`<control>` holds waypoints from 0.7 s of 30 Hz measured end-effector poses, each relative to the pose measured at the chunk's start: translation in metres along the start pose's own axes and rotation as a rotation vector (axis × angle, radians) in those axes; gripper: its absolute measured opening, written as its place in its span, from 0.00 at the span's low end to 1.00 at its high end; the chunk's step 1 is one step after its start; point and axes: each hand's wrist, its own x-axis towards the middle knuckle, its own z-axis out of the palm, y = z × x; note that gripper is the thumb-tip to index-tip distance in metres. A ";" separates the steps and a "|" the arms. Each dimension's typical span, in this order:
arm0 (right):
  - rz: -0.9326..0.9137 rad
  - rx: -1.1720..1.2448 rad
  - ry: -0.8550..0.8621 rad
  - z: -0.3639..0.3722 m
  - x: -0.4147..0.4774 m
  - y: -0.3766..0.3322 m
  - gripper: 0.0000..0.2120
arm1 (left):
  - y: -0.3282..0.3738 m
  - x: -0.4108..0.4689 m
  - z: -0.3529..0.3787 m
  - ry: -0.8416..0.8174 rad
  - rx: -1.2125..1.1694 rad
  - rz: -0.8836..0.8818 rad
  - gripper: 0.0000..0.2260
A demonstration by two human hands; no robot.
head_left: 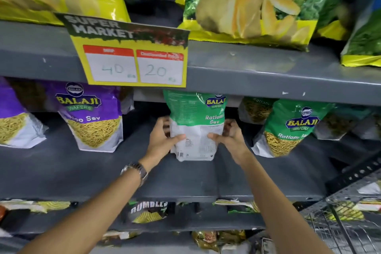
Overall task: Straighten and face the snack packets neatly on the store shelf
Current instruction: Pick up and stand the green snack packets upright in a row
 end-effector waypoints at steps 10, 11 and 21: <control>-0.011 0.042 -0.026 -0.024 0.019 0.006 0.29 | -0.017 0.024 0.017 -0.038 0.100 0.080 0.34; -0.054 0.062 -0.038 -0.027 0.020 -0.004 0.30 | -0.019 0.022 0.017 -0.036 0.096 0.073 0.38; -0.295 -0.060 0.129 -0.028 0.021 -0.061 0.24 | -0.026 -0.064 0.080 0.065 0.118 0.091 0.46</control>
